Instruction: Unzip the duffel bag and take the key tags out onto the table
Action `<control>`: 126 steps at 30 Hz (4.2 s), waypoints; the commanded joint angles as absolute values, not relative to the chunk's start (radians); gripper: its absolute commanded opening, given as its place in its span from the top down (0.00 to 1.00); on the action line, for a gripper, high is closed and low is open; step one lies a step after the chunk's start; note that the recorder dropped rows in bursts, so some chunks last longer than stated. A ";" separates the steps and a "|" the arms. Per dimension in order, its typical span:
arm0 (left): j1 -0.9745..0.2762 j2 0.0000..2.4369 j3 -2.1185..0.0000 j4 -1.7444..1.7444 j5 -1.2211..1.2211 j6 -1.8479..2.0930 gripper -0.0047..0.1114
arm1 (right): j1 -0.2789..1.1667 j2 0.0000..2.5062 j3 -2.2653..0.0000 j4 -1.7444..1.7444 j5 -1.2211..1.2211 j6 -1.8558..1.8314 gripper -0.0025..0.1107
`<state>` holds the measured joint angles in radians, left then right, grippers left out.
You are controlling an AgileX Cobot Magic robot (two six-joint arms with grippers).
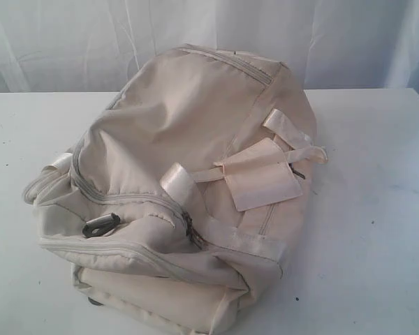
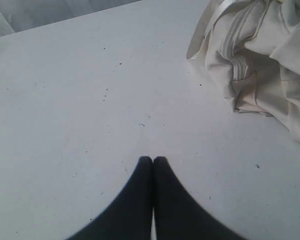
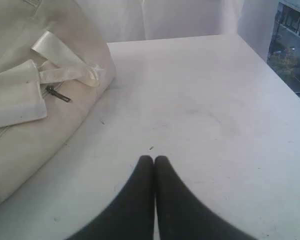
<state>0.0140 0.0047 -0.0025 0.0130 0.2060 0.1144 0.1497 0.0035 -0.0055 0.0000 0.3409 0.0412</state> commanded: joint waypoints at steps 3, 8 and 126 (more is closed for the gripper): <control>0.010 0.000 0.000 0.000 0.203 0.111 0.96 | 0.150 0.000 0.000 0.000 0.335 0.042 0.98; 0.010 0.000 0.000 0.000 0.203 0.111 0.96 | 0.150 0.000 0.000 0.000 0.335 0.042 0.98; 0.010 0.821 -0.155 1.508 -0.930 -2.112 0.42 | 0.279 0.804 -0.633 0.270 0.411 -0.129 0.98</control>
<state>0.0140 0.8216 -0.1720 1.5703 -0.8933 -2.1067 0.2682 0.6943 -0.5564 0.2378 0.3276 -0.0967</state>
